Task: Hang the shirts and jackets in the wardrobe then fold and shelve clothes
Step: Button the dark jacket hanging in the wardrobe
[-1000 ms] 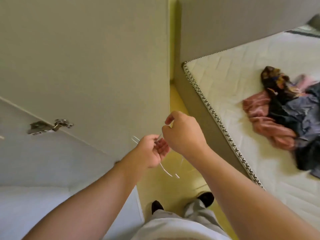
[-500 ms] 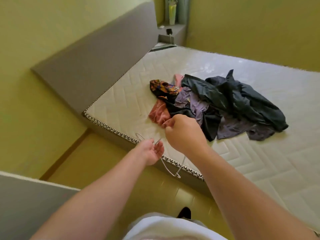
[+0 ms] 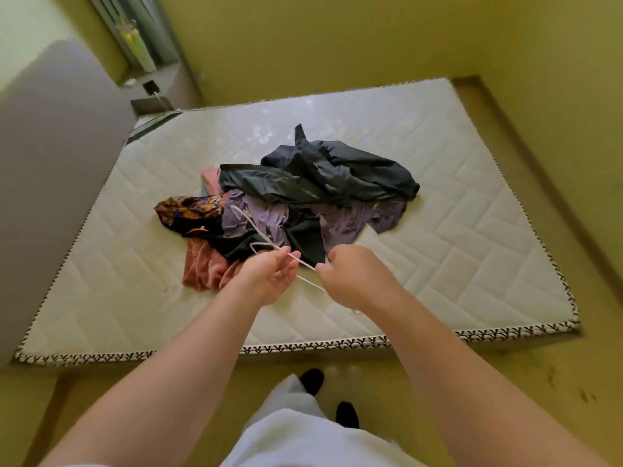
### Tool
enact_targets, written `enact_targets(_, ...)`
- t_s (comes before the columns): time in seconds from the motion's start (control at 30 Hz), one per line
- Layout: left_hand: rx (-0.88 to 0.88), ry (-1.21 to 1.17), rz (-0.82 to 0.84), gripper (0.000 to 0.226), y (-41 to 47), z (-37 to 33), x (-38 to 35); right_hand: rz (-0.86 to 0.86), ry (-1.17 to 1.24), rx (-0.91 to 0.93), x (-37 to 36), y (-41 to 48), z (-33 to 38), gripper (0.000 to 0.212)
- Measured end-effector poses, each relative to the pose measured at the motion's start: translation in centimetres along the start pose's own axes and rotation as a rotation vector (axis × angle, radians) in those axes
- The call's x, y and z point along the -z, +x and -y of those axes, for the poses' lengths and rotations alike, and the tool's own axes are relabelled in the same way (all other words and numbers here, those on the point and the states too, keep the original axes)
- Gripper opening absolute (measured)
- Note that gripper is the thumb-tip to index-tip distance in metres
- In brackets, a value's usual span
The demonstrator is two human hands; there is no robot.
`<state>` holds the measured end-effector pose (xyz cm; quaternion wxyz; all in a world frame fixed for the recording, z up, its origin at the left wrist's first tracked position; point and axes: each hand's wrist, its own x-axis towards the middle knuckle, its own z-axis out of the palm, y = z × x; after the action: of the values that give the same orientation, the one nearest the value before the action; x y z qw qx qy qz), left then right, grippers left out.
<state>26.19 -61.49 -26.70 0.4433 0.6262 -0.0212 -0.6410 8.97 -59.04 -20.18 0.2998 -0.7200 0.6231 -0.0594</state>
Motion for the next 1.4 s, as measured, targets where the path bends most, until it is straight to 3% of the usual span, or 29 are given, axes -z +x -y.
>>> enact_targets(0.13,-0.113,0.195,0.148,0.008,2.3,-0.4,-3.8,-0.026,0.137,-0.036,0.2,2.9,-1.8,0.035)
enact_targets(0.33,-0.287,0.612,0.385,0.021,6.4,-1.6,-7.3,-0.129,0.276,-0.163,0.0,10.9,-2.2,0.058)
enact_targets(0.47,-0.195,0.783,0.553,0.027,10.8,-2.3,-8.1,-0.114,0.244,-0.333,-1.8,17.2,-3.2,0.056)
enact_targets(0.67,0.025,1.135,0.720,0.020,20.5,-7.7,-8.8,-0.130,0.474,-0.600,-5.9,24.2,-4.1,0.043)
enact_targets(0.77,0.019,1.415,0.563,0.021,27.7,-11.8,-10.4,-0.158,0.528,-0.598,-7.0,27.1,-4.3,0.037)
enact_targets(0.87,-0.203,1.643,0.321,0.024,35.2,-15.2,-12.0,-0.171,0.547,-0.560,-7.9,29.6,-4.8,0.030)
enact_targets(1.0,-0.440,1.910,0.121,0.053,44.0,-18.7,-12.8,-0.164,0.559,-0.577,-9.3,32.4,-5.6,0.028)
enact_targets(1.23,-0.466,2.040,0.045,0.071,52.9,-20.8,-11.7,-0.168,0.560,-0.597,-12.0,34.7,-6.5,0.032)
enact_targets(1.4,-0.632,2.058,0.054,0.046,55.2,-20.5,-10.9,-0.180,0.549,-0.579,-12.7,36.2,-6.6,0.028)
